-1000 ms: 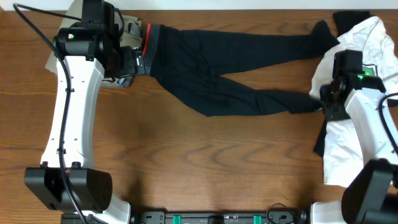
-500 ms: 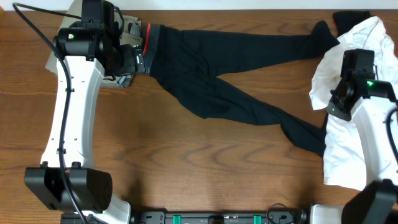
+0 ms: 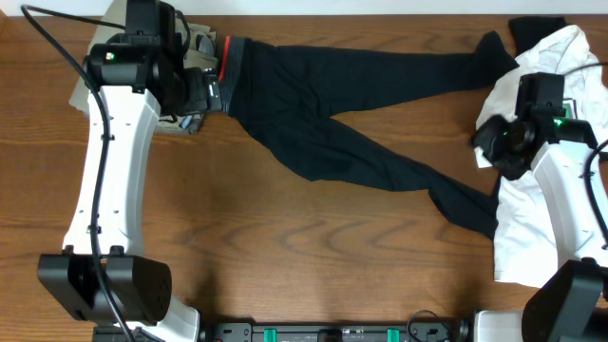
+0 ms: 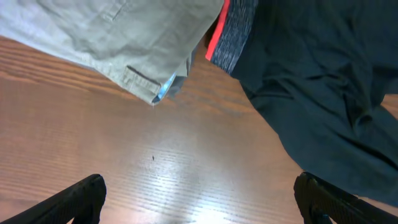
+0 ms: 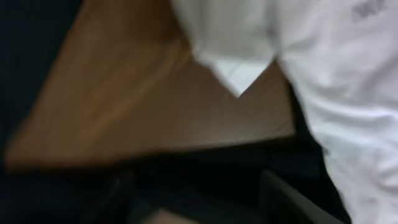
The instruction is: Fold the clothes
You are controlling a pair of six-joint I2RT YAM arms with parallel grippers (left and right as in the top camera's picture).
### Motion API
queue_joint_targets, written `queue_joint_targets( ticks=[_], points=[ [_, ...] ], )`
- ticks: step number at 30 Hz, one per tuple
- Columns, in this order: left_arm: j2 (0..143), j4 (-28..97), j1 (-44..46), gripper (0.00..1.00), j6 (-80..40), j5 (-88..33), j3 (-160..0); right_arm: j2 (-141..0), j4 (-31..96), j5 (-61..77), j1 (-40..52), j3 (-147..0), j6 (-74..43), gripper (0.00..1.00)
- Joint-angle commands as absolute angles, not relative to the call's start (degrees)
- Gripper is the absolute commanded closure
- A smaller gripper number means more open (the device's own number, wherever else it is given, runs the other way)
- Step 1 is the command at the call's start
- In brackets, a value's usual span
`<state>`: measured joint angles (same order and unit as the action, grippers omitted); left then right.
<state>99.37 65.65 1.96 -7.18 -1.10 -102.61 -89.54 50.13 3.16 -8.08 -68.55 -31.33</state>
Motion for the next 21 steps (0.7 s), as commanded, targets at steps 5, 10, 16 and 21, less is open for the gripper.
queue_joint_targets(
  ticks=[5,10,16,21],
  points=[
    [103.7,59.6,1.7,0.02,-4.1,-7.4,-96.5,-89.5,51.2,9.1,-6.7,-68.9,-17.1,0.42],
    [106.5,51.8,1.7,0.0,-3.9,-9.5,-88.8,-89.5,51.0,9.0,-6.7,-68.9,-17.1,0.43],
    [109.8,42.1,2.0,0.04,2.6,-18.5,-81.4,-89.5,50.5,9.0,-6.7,-68.9,-17.1,0.45],
    [112.9,37.0,3.0,0.05,5.3,-18.6,-79.7,-89.5,49.9,9.1,-6.7,-68.9,-17.1,0.45]
  ],
)
